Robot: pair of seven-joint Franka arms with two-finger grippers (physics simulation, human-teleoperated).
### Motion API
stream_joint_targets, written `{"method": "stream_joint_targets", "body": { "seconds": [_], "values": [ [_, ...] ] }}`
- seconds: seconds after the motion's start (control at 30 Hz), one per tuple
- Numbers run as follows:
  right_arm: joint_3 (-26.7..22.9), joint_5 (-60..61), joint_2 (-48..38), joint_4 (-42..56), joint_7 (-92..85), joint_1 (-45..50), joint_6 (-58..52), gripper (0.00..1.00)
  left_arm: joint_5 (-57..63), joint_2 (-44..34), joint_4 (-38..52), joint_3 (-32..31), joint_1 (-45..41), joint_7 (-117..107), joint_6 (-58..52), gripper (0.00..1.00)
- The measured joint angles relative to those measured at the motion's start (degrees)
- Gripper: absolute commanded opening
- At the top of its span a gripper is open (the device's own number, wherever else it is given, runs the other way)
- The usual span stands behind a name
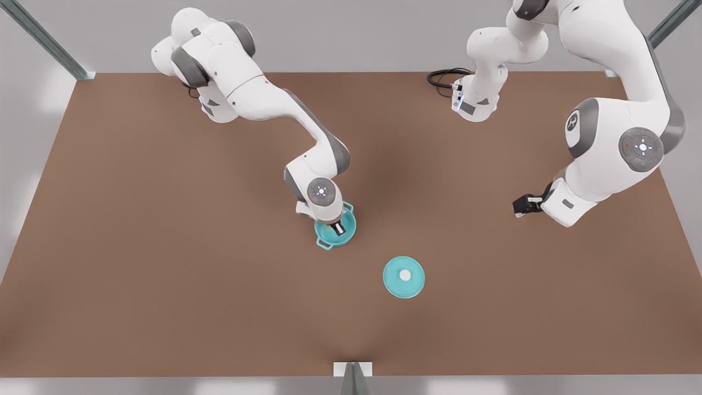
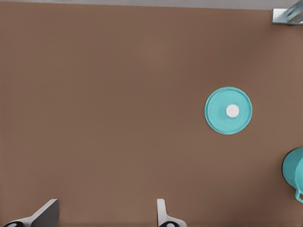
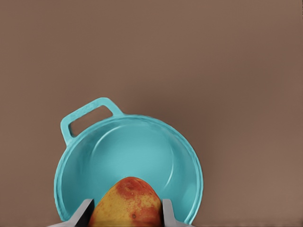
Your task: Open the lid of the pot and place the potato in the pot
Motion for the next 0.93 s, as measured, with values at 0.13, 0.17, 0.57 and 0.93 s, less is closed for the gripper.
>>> {"method": "stream_joint_targets", "body": {
  "seconds": [0.13,0.17,0.57,0.93],
  "values": [
    [-0.1,0.2,1.0,0.2,2.8,1.0,0.2,0.56,-0.1,-0.3,0.0,1.2,1.1,0.8,-0.2,1.00],
    [-0.2,0.2,1.0,0.5,3.5,1.1,0.3,0.57,-0.1,-0.3,0.1,1.3,1.5,1.0,-0.2,1.00],
    [-2.1,-0.2,-4.0,-1.5,7.5,-1.7,0.7,1.00,-0.2,-0.4,0.1,1.3,1.6,2.6,-0.4,1.00],
    [-3.3,-10.4,-33.4,-24.6,-23.7,-34.8,-7.5,1.00,-0.2,0.2,1.3,1.1,1.7,3.2,-0.4,1.00]
  ]
}}
